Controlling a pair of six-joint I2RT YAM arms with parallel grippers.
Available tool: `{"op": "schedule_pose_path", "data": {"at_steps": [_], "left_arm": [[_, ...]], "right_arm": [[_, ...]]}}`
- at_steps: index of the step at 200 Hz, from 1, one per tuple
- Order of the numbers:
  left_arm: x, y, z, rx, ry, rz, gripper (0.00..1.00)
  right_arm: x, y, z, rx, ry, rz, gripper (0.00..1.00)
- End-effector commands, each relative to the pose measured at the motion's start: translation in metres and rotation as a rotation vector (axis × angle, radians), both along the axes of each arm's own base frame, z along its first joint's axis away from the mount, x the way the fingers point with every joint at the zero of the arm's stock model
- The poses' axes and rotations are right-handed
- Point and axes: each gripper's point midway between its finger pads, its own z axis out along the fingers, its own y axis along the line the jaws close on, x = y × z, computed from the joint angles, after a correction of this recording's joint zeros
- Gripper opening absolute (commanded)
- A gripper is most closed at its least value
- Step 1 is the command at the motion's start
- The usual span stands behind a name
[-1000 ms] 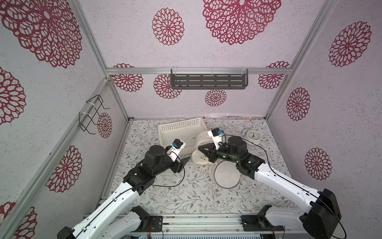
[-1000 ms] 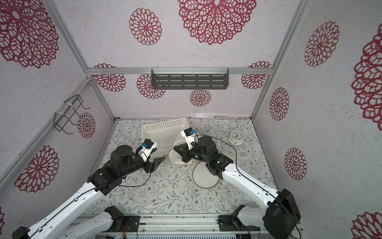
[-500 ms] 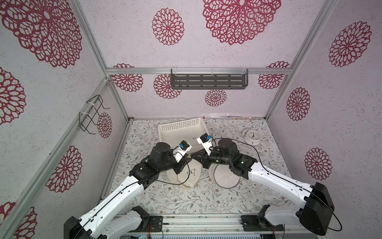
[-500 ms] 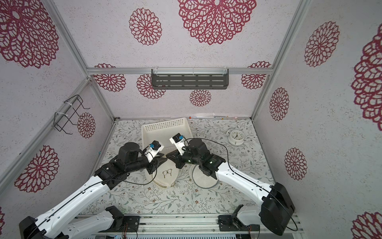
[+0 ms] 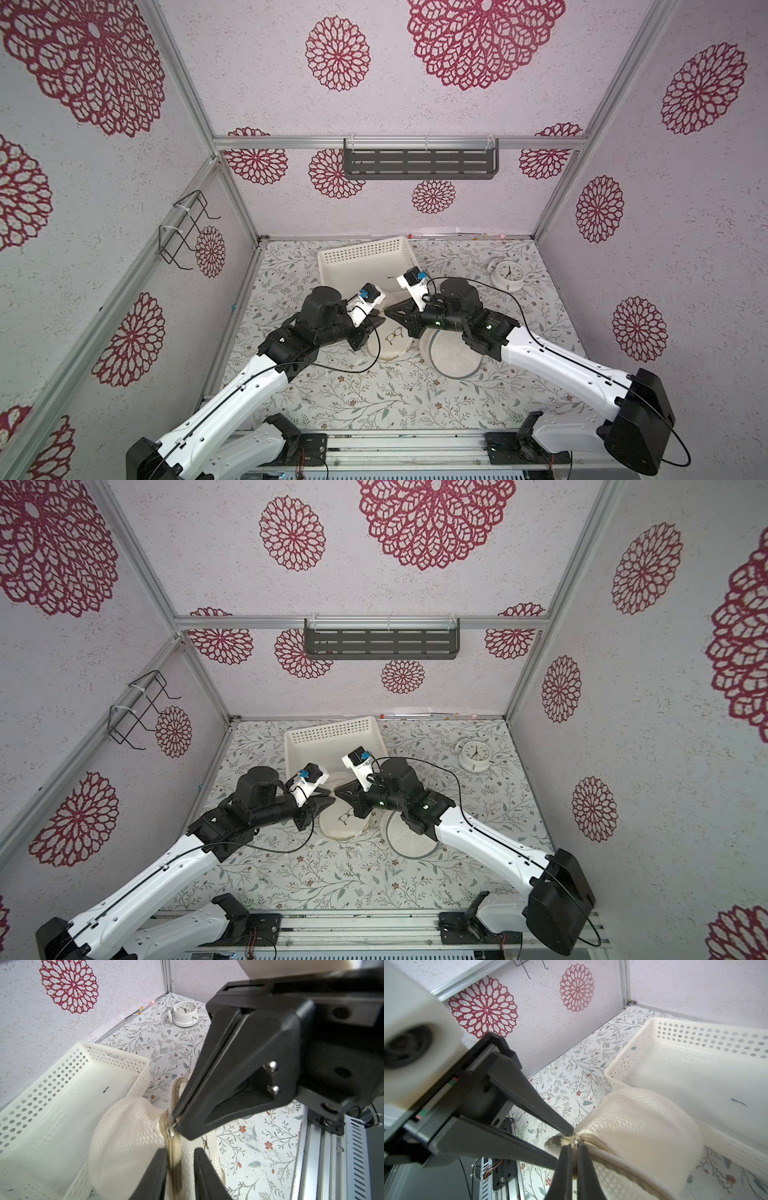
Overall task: Turn the laundry bag inside out
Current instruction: Zip the zipper on the laundry bag.
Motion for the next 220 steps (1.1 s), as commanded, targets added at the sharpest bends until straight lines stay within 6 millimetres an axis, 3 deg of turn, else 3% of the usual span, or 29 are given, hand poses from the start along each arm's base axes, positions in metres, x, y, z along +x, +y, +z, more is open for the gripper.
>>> {"op": "schedule_pose_path", "data": {"at_steps": [1, 30, 54, 89, 129, 156, 176, 199, 220], "left_arm": [[-0.001, 0.001, -0.005, 0.020, 0.007, 0.000, 0.20], [0.001, 0.002, -0.006, 0.028, 0.003, 0.011, 0.15], [0.001, 0.002, -0.005, 0.025, 0.005, 0.013, 0.00], [-0.001, 0.005, 0.007, -0.017, 0.001, 0.035, 0.00], [-0.002, 0.023, 0.042, -0.193, -0.091, 0.165, 0.00], [-0.003, 0.037, 0.063, -0.354, -0.140, 0.252, 0.00], [0.000, 0.036, 0.049, -0.341, -0.118, 0.265, 0.00], [0.002, 0.033, 0.021, -0.232, -0.058, 0.253, 0.00], [0.004, 0.039, 0.002, -0.120, -0.036, 0.272, 0.29]], "right_arm": [[-0.003, -0.001, 0.040, 0.076, -0.082, 0.001, 0.00], [-0.005, -0.002, 0.042, 0.082, -0.083, 0.001, 0.00], [-0.004, -0.003, 0.043, 0.093, -0.084, -0.006, 0.00], [0.013, -0.021, 0.042, 0.120, -0.053, -0.136, 0.00], [0.033, -0.065, 0.012, 0.160, 0.067, -0.327, 0.00], [0.028, -0.073, -0.005, 0.163, 0.109, -0.338, 0.00], [0.030, -0.069, 0.004, 0.169, 0.091, -0.322, 0.00], [0.035, -0.062, 0.019, 0.153, 0.051, -0.294, 0.00], [0.038, -0.055, 0.024, 0.114, 0.015, -0.257, 0.00]]}}
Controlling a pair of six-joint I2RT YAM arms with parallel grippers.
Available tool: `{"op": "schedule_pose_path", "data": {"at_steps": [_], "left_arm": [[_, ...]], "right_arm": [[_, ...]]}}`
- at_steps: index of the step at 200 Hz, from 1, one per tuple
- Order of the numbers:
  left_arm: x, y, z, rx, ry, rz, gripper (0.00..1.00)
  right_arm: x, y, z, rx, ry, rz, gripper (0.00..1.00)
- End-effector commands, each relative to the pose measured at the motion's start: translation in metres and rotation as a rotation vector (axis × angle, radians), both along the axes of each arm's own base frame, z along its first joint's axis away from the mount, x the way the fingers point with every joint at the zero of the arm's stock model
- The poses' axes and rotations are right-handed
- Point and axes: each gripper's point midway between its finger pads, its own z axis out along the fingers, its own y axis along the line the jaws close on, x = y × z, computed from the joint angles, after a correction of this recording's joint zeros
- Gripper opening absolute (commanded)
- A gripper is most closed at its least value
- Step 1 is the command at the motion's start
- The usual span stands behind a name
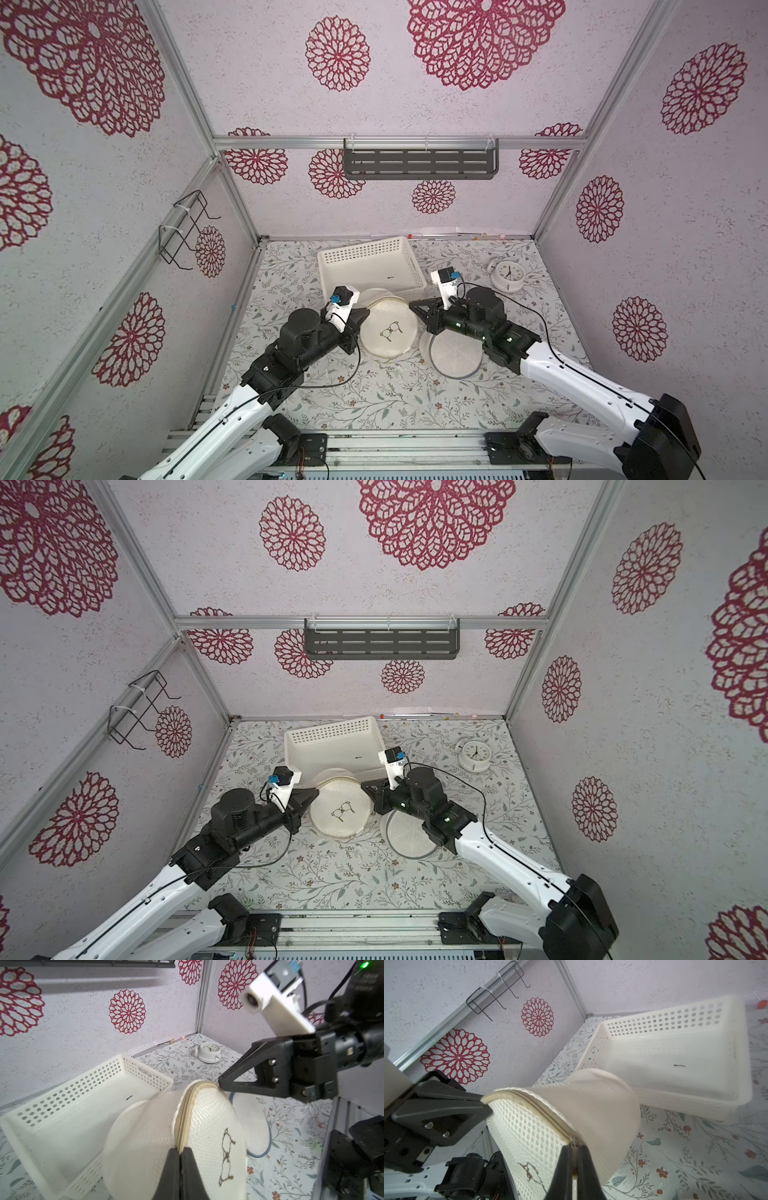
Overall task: Turn the laundry bag inside out
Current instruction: Zip the zipper on the laundry bag.
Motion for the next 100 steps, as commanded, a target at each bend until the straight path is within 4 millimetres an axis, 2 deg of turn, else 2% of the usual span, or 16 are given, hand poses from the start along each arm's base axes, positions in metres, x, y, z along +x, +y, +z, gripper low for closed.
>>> {"op": "schedule_pose_path", "data": {"at_steps": [1, 16, 35, 58, 100], "left_arm": [[0.003, 0.006, -0.012, 0.093, 0.019, 0.023, 0.31], [0.003, 0.012, -0.017, 0.152, 0.027, 0.038, 0.50], [0.003, 0.013, -0.016, 0.203, 0.023, 0.022, 0.61], [0.002, 0.000, -0.018, 0.228, 0.031, -0.060, 0.67], [0.002, -0.034, -0.023, 0.195, 0.109, -0.208, 0.67]], "right_arm": [[0.007, 0.006, 0.031, -0.004, -0.099, 0.025, 0.00], [0.008, 0.012, 0.027, -0.040, -0.110, 0.057, 0.00], [0.005, 0.020, 0.023, -0.067, -0.122, 0.113, 0.00], [-0.002, 0.031, 0.018, -0.079, -0.127, 0.176, 0.00], [-0.013, 0.044, 0.013, -0.097, -0.135, 0.235, 0.00]]}}
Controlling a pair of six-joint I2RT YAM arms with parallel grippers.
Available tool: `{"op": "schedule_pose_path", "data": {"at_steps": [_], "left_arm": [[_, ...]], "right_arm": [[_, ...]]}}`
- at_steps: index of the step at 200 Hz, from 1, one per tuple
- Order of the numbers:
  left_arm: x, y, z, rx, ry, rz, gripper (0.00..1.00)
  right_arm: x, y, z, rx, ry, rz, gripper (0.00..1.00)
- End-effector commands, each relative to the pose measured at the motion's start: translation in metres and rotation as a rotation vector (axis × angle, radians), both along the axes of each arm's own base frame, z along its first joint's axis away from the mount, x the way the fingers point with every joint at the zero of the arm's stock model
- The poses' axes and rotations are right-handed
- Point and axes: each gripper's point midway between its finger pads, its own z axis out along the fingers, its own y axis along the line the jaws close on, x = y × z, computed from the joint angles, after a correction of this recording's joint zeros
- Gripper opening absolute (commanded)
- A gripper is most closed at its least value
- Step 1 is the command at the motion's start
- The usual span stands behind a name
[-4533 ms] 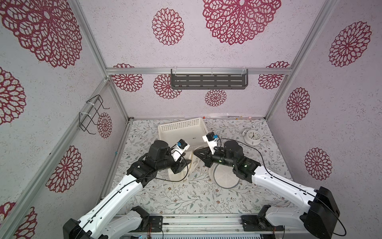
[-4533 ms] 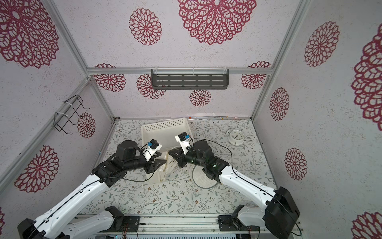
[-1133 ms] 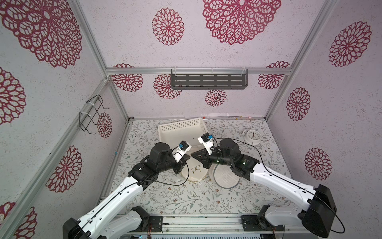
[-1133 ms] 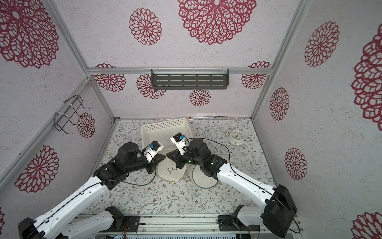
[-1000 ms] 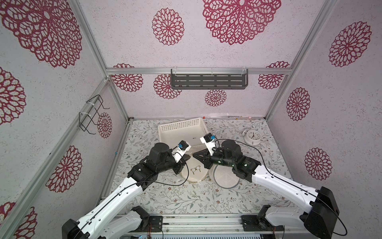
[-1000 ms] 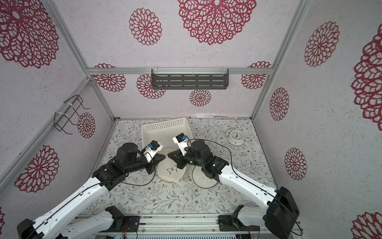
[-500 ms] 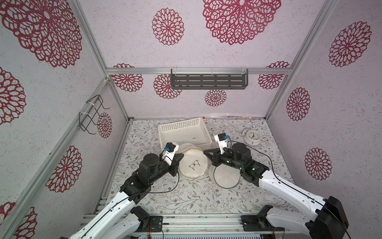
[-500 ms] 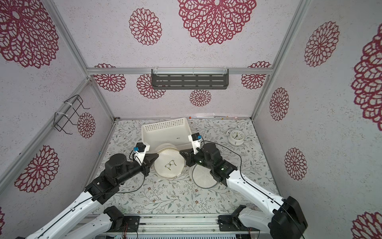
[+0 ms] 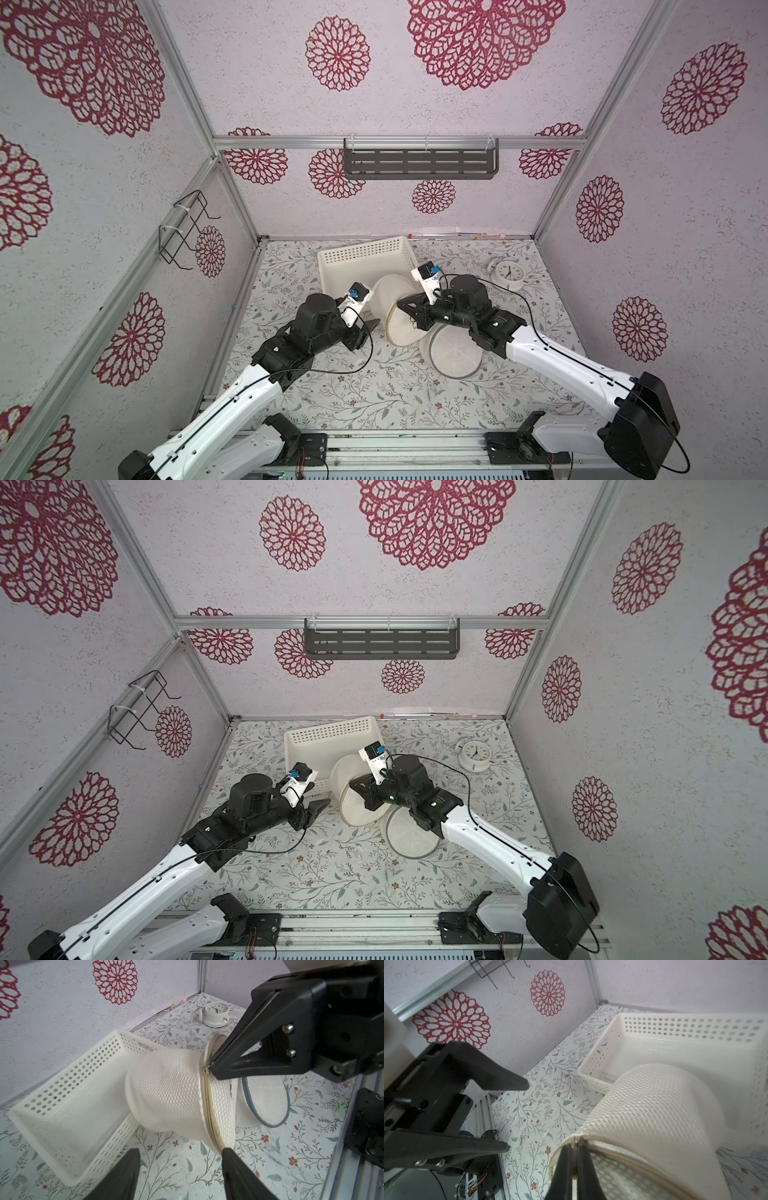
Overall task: Turn the laundry bag inside out
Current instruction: Zip the zipper on the laundry bag.
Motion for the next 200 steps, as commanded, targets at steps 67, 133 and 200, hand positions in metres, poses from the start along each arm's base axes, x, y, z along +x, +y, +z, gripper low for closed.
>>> {"op": "schedule_pose_path", "data": {"at_steps": [67, 133, 200], "left_arm": [[-0.007, -0.026, -0.011, -0.042, 0.103, -0.114, 0.60], [0.002, -0.018, -0.021, 0.010, 0.087, -0.066, 0.27], [-0.005, -0.003, 0.009, -0.059, -0.042, -0.021, 0.00]], "right_arm": [[-0.017, 0.027, 0.029, 0.071, -0.073, 0.091, 0.00], [-0.023, 0.027, 0.046, 0.119, -0.089, 0.089, 0.00], [0.016, -0.035, 0.016, 0.094, 0.010, -0.209, 0.00]]}}
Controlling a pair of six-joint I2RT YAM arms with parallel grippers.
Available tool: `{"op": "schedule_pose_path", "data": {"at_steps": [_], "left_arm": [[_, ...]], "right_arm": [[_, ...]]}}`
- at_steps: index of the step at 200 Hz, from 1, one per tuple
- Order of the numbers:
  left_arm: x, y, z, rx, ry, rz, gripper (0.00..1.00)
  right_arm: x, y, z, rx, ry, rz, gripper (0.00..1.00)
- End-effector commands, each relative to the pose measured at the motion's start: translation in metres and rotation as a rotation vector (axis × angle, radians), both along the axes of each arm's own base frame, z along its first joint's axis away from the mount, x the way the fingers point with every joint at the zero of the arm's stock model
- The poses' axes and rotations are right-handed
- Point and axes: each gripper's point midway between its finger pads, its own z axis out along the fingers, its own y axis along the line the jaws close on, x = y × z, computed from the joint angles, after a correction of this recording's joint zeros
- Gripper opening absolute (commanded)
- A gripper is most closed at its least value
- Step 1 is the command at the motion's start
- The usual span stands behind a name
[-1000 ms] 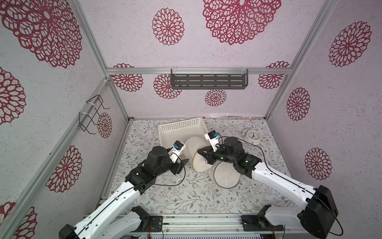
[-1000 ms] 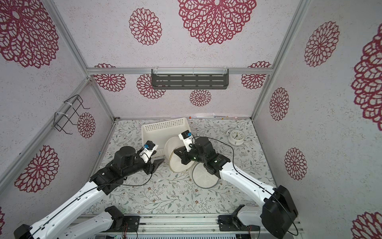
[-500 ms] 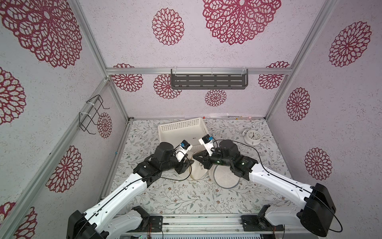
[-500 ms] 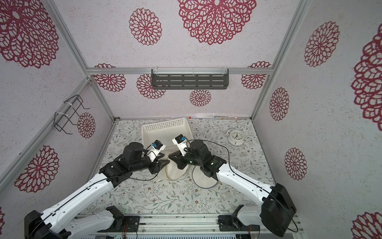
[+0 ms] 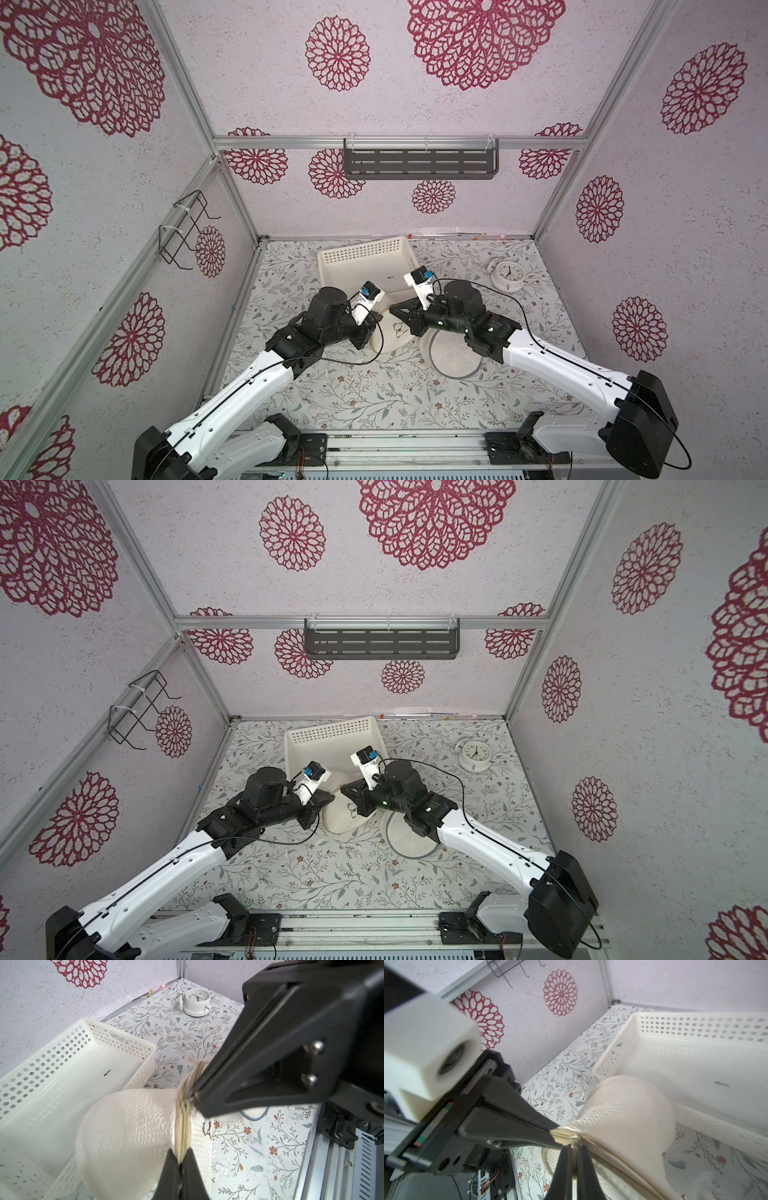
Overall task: Turn the laundry bag inside out
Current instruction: Zip the zipper on the laundry bag, then place the laundry bag at the center of the board.
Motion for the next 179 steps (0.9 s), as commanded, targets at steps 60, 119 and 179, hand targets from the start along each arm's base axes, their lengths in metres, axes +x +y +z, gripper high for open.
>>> {"op": "schedule_pose_path", "data": {"at_steps": [60, 119, 179], "left_arm": [[-0.009, 0.018, 0.046, -0.154, -0.189, 0.072, 0.00], [-0.006, 0.026, 0.059, -0.192, -0.201, 0.130, 0.00], [-0.017, 0.009, 0.059, -0.296, -0.084, 0.059, 0.00]], "right_arm": [[0.013, -0.056, -0.014, 0.031, 0.051, -0.185, 0.00], [0.015, -0.063, -0.015, 0.009, 0.049, -0.213, 0.00], [0.006, -0.058, 0.014, 0.096, -0.026, -0.150, 0.59]]}}
